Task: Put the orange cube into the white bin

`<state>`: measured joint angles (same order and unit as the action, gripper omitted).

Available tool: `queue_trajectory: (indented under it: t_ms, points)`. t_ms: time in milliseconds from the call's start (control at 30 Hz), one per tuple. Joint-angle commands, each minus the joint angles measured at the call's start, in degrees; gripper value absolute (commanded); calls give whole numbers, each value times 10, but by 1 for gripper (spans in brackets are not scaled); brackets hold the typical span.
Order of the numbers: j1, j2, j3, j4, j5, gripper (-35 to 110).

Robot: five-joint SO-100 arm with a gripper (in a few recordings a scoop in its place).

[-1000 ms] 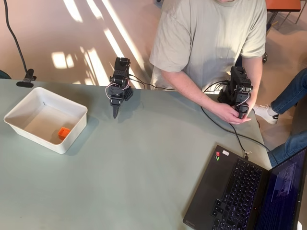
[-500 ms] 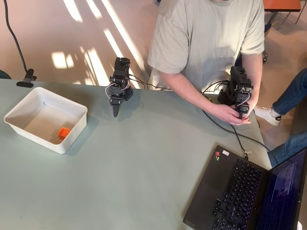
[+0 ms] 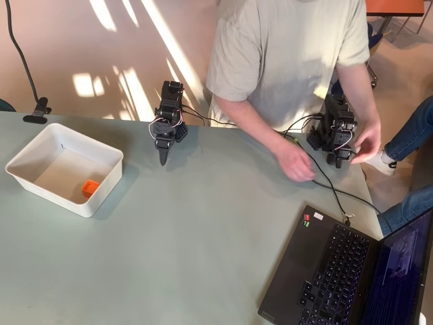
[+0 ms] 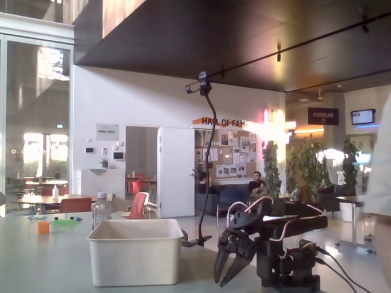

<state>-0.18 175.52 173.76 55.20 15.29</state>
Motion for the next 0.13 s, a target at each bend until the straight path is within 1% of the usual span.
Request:
queue_trajectory:
  t_ms: [0, 100]
  points:
    - [-1, -3, -2, 2, -3, 4]
    - [-1, -3, -2, 2, -3, 4]
